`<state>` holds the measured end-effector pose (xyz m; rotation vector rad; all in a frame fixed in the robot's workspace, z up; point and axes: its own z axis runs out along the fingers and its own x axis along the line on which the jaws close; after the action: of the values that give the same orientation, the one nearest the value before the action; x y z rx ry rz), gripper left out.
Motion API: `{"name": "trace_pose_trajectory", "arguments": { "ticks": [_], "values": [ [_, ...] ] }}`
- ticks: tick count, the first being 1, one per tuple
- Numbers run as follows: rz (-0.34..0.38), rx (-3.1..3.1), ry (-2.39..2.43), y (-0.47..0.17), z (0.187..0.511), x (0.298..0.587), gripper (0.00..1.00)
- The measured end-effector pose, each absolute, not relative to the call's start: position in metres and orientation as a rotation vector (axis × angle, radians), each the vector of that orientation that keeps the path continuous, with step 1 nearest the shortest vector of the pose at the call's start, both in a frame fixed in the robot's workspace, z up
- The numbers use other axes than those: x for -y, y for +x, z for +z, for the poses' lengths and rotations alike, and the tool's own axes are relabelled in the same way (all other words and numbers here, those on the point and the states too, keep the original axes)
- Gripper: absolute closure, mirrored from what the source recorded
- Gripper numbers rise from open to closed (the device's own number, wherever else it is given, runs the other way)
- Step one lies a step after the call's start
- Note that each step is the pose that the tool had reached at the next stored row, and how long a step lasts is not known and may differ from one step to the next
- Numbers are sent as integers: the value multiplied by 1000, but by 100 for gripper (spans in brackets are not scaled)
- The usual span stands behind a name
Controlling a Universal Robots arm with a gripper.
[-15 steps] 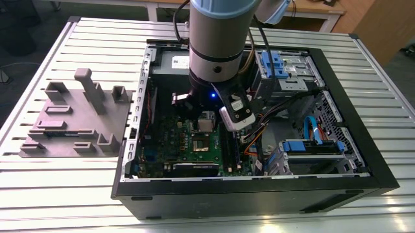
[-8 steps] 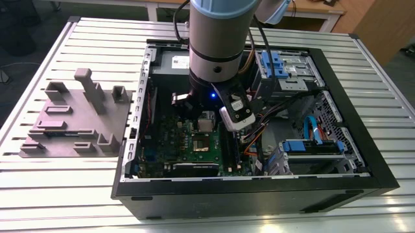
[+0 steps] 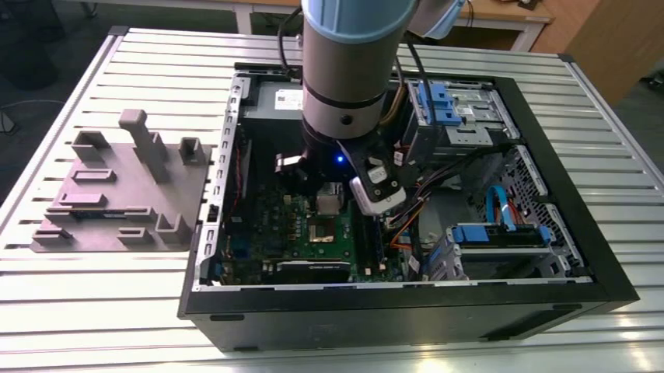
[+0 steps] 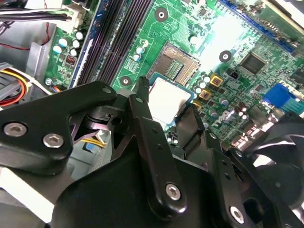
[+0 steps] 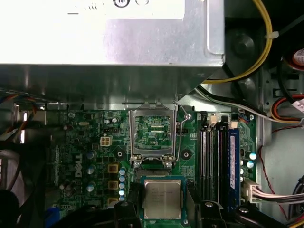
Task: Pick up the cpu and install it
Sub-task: 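Place the cpu into insertion slot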
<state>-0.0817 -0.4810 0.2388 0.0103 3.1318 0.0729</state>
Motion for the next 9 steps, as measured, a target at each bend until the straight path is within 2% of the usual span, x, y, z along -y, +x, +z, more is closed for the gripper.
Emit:
{"name": "trace_pose_trajectory", "arguments": {
  "ticks": [9],
  "values": [
    [73,-3132,9,-85,225,483,53]
  ]
}}
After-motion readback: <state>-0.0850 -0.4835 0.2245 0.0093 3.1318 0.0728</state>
